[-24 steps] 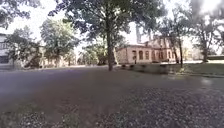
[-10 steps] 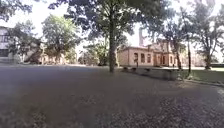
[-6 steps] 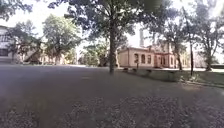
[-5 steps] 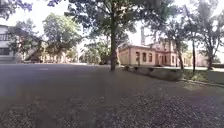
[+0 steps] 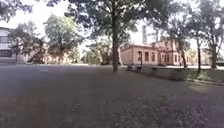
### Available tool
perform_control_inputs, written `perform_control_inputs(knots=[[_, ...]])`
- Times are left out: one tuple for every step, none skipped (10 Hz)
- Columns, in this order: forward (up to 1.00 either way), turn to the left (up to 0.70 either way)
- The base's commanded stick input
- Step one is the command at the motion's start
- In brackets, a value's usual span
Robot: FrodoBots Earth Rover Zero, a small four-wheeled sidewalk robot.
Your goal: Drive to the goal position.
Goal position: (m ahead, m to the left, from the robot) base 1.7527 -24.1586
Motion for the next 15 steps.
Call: perform_control_inputs(knots=[[0.60, 0.00], [0.60, 0.00], [0.60, 0.00], [0.60, 0.00], [0.60, 0.15], [0.60, 0.15], [0.60, 0.15], [0.60, 0.15], [0.60, 0.15], [0.60, 0.15], [0.60, 0.10], [0.60, 0.02], [0.60, 0.00], [0.60, 0.00], [0.60, 0.00]])
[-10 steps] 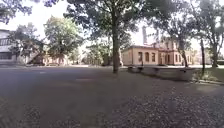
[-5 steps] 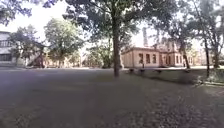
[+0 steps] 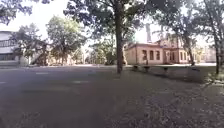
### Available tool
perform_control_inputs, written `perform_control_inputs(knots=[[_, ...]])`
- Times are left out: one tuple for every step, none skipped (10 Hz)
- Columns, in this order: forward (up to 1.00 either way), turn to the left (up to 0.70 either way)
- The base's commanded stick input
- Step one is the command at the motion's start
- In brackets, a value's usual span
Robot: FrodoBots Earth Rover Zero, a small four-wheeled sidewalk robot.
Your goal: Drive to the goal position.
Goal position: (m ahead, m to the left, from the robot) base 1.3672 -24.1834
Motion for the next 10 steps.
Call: perform_control_inputs(knots=[[0.60, 0.00], [0.60, 0.00], [0.60, 0.00], [0.60, 0.00], [0.60, 0.00], [0.60, 0.00], [0.60, 0.00], [0.60, 0.00], [0.60, 0.00], [0.60, 0.00]])
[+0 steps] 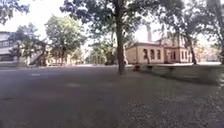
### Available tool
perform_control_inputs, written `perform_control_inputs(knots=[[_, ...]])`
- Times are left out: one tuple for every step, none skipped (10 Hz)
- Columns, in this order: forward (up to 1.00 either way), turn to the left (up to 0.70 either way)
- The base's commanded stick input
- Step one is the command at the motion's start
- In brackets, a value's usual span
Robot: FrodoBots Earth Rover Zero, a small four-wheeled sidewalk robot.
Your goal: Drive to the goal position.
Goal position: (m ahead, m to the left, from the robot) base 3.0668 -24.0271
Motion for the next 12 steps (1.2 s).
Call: perform_control_inputs(knots=[[0.60, 0.00], [0.60, 0.00], [0.60, 0.00], [0.60, 0.00], [0.60, 0.00], [0.60, 0.00], [0.60, 0.00], [0.60, 0.00], [0.60, 0.13], [0.60, 0.15], [0.60, 0.15], [0.60, 0.15]])
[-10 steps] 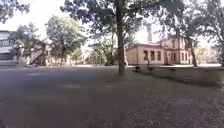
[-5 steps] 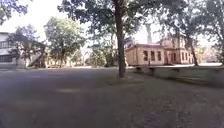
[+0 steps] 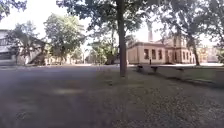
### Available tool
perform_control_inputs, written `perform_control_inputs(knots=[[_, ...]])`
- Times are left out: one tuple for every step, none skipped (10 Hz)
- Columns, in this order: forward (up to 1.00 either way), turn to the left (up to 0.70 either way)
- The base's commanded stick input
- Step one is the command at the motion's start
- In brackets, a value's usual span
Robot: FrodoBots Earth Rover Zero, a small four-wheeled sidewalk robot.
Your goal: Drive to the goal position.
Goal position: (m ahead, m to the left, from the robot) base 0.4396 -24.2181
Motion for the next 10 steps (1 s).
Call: perform_control_inputs(knots=[[0.60, 0.15], [0.60, 0.15], [0.60, 0.15], [0.60, 0.15], [0.60, 0.15], [0.60, 0.15], [0.60, 0.15], [0.60, 0.15], [0.60, 0.15], [0.60, 0.15]])
